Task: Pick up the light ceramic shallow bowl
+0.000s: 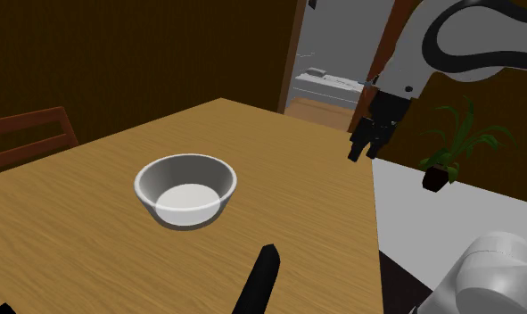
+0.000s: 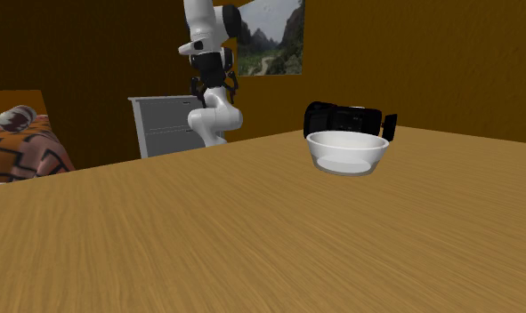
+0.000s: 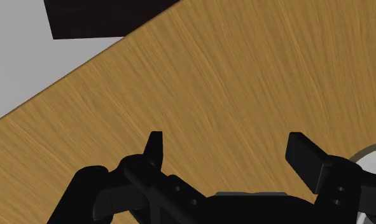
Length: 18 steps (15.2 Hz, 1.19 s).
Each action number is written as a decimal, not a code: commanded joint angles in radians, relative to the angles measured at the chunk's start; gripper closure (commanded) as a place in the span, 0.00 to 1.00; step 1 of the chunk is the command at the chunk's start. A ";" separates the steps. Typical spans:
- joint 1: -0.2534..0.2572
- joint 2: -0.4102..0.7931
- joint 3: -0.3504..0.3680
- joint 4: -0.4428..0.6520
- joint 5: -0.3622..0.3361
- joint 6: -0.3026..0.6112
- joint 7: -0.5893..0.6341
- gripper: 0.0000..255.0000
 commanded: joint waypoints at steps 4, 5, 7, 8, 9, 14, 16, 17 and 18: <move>0.022 0.068 0.037 0.010 0.050 0.064 0.044 0.00; 0.029 0.093 0.049 0.016 0.066 0.086 0.059 0.00; 0.043 0.144 0.073 0.031 0.096 0.128 0.085 0.00; 0.050 0.171 0.084 0.041 0.111 0.148 0.098 0.00; 0.056 0.198 0.095 0.051 0.124 0.168 0.111 0.00; 0.087 0.342 0.148 0.123 0.183 0.262 0.171 0.00; 0.097 0.403 0.168 0.160 0.202 0.296 0.195 0.00; 0.103 0.434 0.178 0.180 0.210 0.312 0.206 0.00; 0.108 0.466 0.187 0.202 0.218 0.327 0.218 0.00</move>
